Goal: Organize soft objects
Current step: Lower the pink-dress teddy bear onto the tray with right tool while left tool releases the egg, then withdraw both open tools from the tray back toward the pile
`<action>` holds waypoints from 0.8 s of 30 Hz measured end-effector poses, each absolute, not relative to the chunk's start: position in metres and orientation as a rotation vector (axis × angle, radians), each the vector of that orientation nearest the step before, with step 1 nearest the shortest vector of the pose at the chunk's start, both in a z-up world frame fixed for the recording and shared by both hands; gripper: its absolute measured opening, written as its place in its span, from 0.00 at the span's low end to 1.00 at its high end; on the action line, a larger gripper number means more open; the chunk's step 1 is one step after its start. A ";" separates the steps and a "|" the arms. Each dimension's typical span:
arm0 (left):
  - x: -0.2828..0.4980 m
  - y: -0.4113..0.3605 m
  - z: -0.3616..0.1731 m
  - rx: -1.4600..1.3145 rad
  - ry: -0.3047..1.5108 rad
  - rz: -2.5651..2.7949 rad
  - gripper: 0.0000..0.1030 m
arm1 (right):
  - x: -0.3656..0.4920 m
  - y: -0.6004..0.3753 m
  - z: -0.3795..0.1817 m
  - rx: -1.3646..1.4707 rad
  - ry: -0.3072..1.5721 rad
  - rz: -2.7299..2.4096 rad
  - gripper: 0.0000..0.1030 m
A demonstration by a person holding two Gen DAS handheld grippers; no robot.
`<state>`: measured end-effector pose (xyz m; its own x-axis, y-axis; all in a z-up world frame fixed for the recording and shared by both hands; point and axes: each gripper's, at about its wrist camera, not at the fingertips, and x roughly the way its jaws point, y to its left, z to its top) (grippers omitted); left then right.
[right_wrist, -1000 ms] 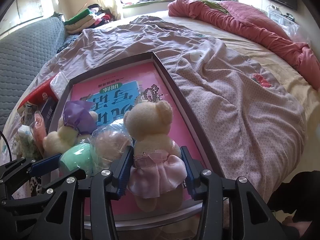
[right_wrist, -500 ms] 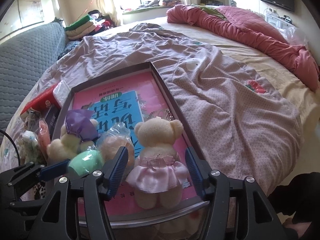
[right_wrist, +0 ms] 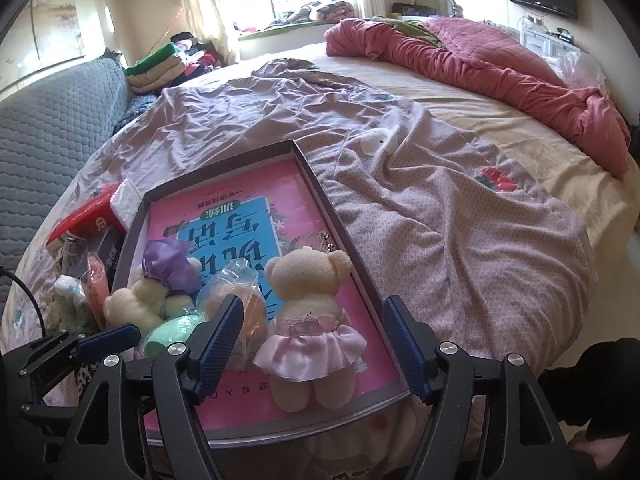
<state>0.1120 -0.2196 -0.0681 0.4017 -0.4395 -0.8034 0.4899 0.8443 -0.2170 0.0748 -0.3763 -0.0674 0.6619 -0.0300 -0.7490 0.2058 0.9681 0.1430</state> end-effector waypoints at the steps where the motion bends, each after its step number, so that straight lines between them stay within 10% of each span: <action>1: 0.111 -0.218 -0.067 0.054 0.998 -0.588 0.60 | 0.074 -0.377 -0.067 0.224 0.838 -0.134 0.72; 24: 0.091 -0.200 -0.020 0.085 0.899 -0.537 0.69 | 0.060 -0.369 -0.036 0.187 0.768 -0.146 0.78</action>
<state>0.0908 -0.1996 -0.0203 0.5007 -0.4085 -0.7632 0.4785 0.8653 -0.1492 0.0602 -0.3695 -0.0359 0.7103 -0.0624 -0.7011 0.1984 0.9734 0.1144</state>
